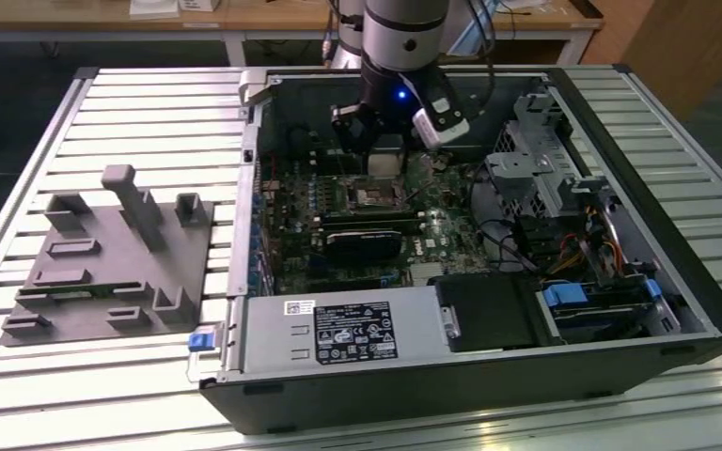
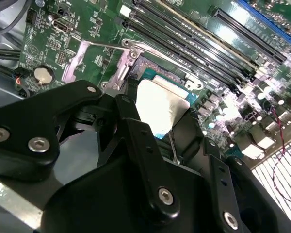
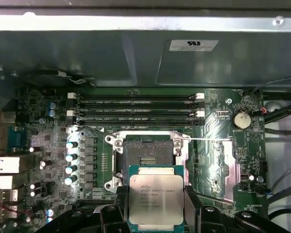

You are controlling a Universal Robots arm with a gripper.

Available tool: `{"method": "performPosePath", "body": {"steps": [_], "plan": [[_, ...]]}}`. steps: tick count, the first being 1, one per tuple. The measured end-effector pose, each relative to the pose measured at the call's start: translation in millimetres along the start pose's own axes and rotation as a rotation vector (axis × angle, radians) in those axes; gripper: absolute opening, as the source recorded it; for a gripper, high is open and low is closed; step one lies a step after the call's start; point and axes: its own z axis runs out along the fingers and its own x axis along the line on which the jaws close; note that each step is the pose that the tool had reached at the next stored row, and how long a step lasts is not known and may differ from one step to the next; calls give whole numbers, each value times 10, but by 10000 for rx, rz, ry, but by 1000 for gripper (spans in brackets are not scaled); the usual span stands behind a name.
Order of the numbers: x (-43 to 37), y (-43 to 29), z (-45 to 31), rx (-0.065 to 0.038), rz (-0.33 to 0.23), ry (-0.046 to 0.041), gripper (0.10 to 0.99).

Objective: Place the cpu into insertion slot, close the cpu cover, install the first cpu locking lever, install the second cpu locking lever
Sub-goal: 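Place the cpu into insertion slot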

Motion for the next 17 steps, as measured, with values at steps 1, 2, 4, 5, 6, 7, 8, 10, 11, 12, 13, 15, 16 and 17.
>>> {"method": "performPosePath", "body": {"steps": [1, 2, 4, 5, 6, 7, 8, 10, 11, 12, 13, 15, 16, 17], "plan": [[1, -1, 15, 0, -1, -10, 541], [4, -3, 29, 1, -1, -14, 541], [7, -5, 54, 1, -3, -17, 541], [8, -5, 64, 1, -3, -18, 541], [10, -4, 73, 2, -2, -17, 541], [12, -2, 82, 1, 0, -18, 541], [12, 1, 91, 1, -1, -17, 541], [14, 6, 108, 1, -1, -18, 541], [15, 9, 117, 1, -1, -18, 541], [15, 12, 126, 1, -2, -18, 541], [16, 14, 133, 1, -2, -17, 541], [16, 15, 139, 4, -3, -17, 541], [16, 15, 139, 5, -2, -16, 541], [16, 15, 139, 5, -2, -16, 541]]}}
